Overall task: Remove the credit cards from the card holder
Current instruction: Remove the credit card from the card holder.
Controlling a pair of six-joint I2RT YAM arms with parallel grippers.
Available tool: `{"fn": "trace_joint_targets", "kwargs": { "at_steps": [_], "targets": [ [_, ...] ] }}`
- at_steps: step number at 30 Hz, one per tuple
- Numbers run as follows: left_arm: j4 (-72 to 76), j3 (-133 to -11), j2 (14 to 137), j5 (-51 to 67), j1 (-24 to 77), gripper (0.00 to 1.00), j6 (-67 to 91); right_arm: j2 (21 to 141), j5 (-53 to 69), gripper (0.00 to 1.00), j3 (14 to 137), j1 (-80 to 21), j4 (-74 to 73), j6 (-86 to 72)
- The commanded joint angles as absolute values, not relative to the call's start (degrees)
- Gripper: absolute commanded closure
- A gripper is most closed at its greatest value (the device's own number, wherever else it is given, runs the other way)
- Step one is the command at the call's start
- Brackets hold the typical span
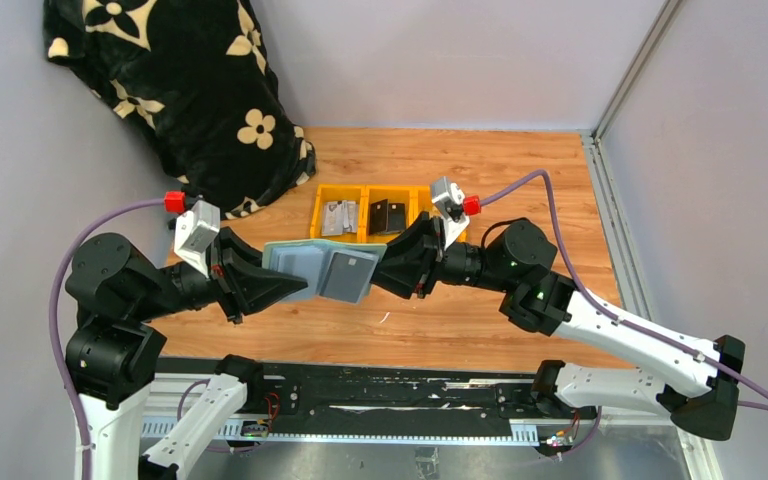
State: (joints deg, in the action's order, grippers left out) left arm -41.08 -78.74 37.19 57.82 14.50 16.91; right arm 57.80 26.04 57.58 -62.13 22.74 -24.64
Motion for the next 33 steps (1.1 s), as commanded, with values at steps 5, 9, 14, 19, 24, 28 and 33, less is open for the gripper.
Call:
{"fn": "trace_joint_targets", "kwargs": {
  "at_steps": [5, 9, 14, 19, 24, 28, 33],
  "targets": [
    [-40.4, -79.2, 36.7, 57.5, 14.9, 1.0, 16.1, 57.7, 19.3, 0.47, 57.3, -64.9, 23.9, -25.0],
    [-40.7, -79.0, 36.6, 56.4, 14.9, 1.0, 15.2, 61.8, 18.9, 0.27, 60.1, -70.4, 24.2, -21.8],
    [-40.8, -78.5, 36.4, 56.5, 14.8, 1.0, 14.9, 64.6, 6.0, 0.24, 62.9, -75.3, 23.8, -19.9],
    [-40.9, -78.1, 36.0, 57.9, 14.9, 1.0, 14.9, 65.6, -4.5, 0.23, 62.6, -77.7, 26.9, -18.2],
    [-41.0, -77.5, 35.7, 58.9, 14.9, 1.0, 15.0, 67.4, -6.2, 0.24, 64.1, -78.6, 29.3, -16.8],
    [-42.2, -78.3, 35.7, 58.1, 14.8, 1.0, 13.8, 66.9, -4.0, 0.21, 64.2, -78.7, 28.5, -16.1],
    [-41.8, -77.5, 35.5, 57.9, 14.9, 1.0, 13.8, 65.3, -3.6, 0.2, 62.1, -79.2, 29.3, -16.7]
  ]
}}
